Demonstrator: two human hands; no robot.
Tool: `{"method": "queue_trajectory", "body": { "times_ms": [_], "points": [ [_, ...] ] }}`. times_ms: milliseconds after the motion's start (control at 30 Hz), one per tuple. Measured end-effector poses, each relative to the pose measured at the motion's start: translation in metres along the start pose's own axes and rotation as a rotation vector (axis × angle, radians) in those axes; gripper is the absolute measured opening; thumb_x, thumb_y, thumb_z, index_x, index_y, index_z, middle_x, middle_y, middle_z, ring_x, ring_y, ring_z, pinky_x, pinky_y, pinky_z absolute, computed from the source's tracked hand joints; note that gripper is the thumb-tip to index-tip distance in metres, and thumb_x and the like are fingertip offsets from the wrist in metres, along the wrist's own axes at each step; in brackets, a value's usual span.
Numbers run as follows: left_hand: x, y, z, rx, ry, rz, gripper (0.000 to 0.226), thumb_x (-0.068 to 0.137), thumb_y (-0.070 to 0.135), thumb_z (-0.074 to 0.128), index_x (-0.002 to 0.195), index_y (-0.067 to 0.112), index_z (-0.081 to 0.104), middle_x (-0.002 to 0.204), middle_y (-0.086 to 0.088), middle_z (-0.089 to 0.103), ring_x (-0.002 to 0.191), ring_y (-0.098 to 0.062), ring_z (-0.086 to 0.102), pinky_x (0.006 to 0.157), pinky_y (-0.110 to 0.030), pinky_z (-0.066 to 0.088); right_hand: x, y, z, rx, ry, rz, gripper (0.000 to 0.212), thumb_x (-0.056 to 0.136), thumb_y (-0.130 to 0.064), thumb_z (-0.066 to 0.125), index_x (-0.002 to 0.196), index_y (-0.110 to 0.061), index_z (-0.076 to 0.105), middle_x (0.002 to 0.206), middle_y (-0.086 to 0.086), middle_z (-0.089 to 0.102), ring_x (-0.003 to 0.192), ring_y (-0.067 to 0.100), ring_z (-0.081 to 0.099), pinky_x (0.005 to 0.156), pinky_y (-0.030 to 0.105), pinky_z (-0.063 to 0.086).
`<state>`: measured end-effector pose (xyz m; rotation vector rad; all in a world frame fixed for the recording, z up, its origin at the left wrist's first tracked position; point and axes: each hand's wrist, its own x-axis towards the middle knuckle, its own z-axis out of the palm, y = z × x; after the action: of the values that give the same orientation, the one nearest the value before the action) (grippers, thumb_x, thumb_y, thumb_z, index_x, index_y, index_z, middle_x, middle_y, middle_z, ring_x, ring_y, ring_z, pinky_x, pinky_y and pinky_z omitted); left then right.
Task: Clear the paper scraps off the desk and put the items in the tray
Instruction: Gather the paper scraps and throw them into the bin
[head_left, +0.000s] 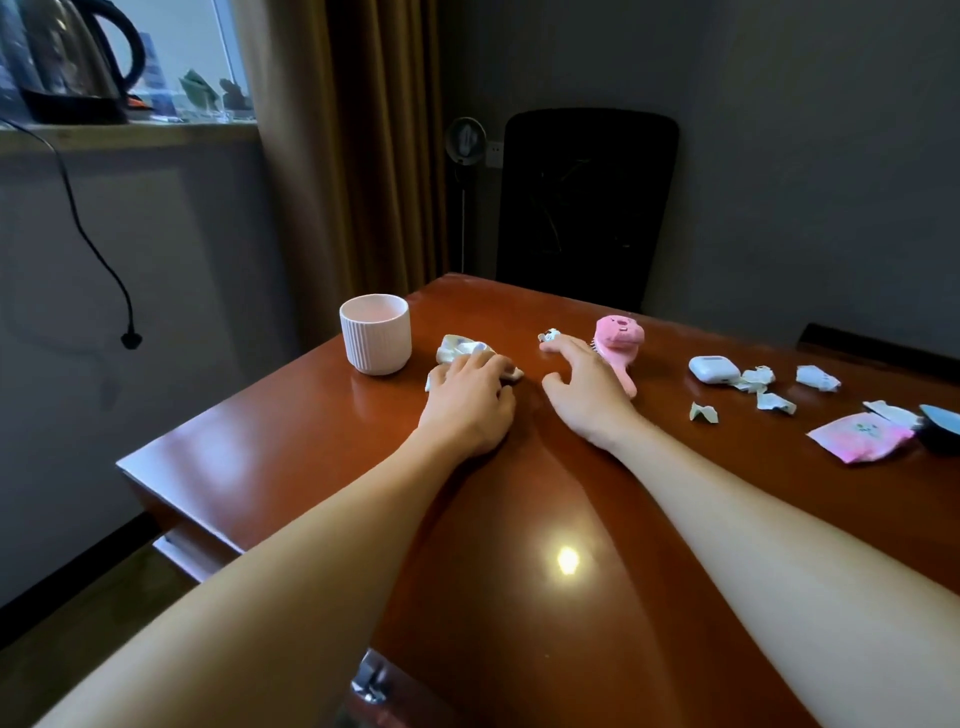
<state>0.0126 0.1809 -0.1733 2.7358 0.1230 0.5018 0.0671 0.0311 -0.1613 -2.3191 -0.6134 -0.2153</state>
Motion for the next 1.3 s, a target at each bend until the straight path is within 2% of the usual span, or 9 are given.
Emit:
{"method": "queue_trajectory", "body": {
  "times_ms": [100, 367, 567, 733, 900, 1033, 1200, 1300],
  "points": [
    [0.0, -0.003, 0.003, 0.0, 0.06, 0.021, 0.036, 0.099, 0.029, 0.041, 0.132, 0.029, 0.052, 0.142, 0.005, 0.048, 0.135, -0.019, 0.037, 0.115, -0.047, 0.019, 0.011, 0.001, 0.003, -0.123, -0.023, -0.009, 0.044, 0.098, -0.02, 0.05, 0.142, -0.025, 0.048, 0.156, -0.004, 0.037, 0.142, 0.019, 0.035, 0.114, 0.042, 0.036],
    [-0.003, -0.004, 0.003, 0.007, 0.098, 0.021, 0.037, 0.094, 0.034, 0.045, 0.129, 0.032, 0.054, 0.154, 0.002, 0.035, 0.145, -0.02, 0.022, 0.119, -0.052, 0.007, 0.021, 0.005, 0.014, -0.323, -0.063, 0.075, 0.046, 0.101, -0.034, 0.042, 0.145, -0.025, 0.045, 0.143, 0.013, 0.044, 0.131, 0.03, 0.04, 0.108, 0.042, 0.035],
    [-0.006, 0.002, -0.002, 0.028, 0.098, 0.059, 0.042, 0.091, 0.035, 0.047, 0.133, 0.033, 0.053, 0.156, 0.004, 0.034, 0.146, -0.019, 0.022, 0.118, -0.053, 0.003, 0.005, -0.001, 0.004, -0.357, -0.056, -0.03, 0.041, 0.1, -0.024, 0.041, 0.139, -0.019, 0.052, 0.139, 0.009, 0.054, 0.129, 0.026, 0.039, 0.107, 0.039, 0.031],
    [-0.017, 0.014, -0.012, 0.056, 0.1, 0.161, 0.045, 0.09, 0.027, 0.05, 0.135, 0.03, 0.053, 0.158, 0.005, 0.031, 0.149, -0.017, 0.016, 0.119, -0.048, -0.004, -0.03, 0.0, -0.012, -0.316, -0.07, -0.055, 0.039, 0.098, -0.022, 0.045, 0.135, -0.021, 0.056, 0.133, 0.008, 0.057, 0.126, 0.023, 0.045, 0.104, 0.037, 0.039],
    [-0.047, 0.029, -0.018, 0.002, -0.002, 0.276, 0.049, 0.086, 0.032, 0.047, 0.134, 0.028, 0.054, 0.154, 0.006, 0.038, 0.145, -0.015, 0.027, 0.12, -0.042, 0.013, -0.077, -0.003, -0.033, -0.357, -0.048, -0.076, 0.034, 0.098, -0.023, 0.045, 0.129, -0.021, 0.06, 0.126, 0.004, 0.062, 0.118, 0.022, 0.049, 0.101, 0.035, 0.04],
    [-0.073, 0.045, -0.021, -0.007, -0.041, 0.336, 0.05, 0.086, 0.03, 0.051, 0.136, 0.028, 0.053, 0.156, 0.008, 0.035, 0.146, -0.014, 0.022, 0.119, -0.036, 0.009, -0.112, -0.007, -0.054, -0.392, -0.052, -0.068, 0.034, 0.1, -0.023, 0.044, 0.131, -0.019, 0.059, 0.13, 0.004, 0.06, 0.121, 0.022, 0.048, 0.104, 0.035, 0.038],
    [-0.09, 0.085, -0.019, -0.09, -0.205, 0.321, 0.059, 0.088, 0.025, 0.053, 0.146, 0.024, 0.043, 0.156, 0.003, 0.035, 0.144, -0.016, 0.029, 0.115, -0.035, 0.021, -0.136, 0.006, -0.069, -0.423, -0.089, -0.075, 0.029, 0.096, -0.026, 0.044, 0.12, -0.023, 0.061, 0.116, 0.002, 0.063, 0.112, 0.02, 0.052, 0.094, 0.033, 0.042],
    [-0.09, 0.105, -0.014, -0.109, -0.281, 0.295, 0.057, 0.087, 0.024, 0.05, 0.144, 0.024, 0.043, 0.15, 0.001, 0.044, 0.139, -0.017, 0.036, 0.114, -0.036, 0.022, -0.149, 0.012, -0.088, -0.425, -0.085, -0.054, 0.034, 0.098, -0.025, 0.045, 0.126, -0.026, 0.063, 0.116, 0.003, 0.063, 0.108, 0.022, 0.056, 0.09, 0.031, 0.043]
  ]
}}
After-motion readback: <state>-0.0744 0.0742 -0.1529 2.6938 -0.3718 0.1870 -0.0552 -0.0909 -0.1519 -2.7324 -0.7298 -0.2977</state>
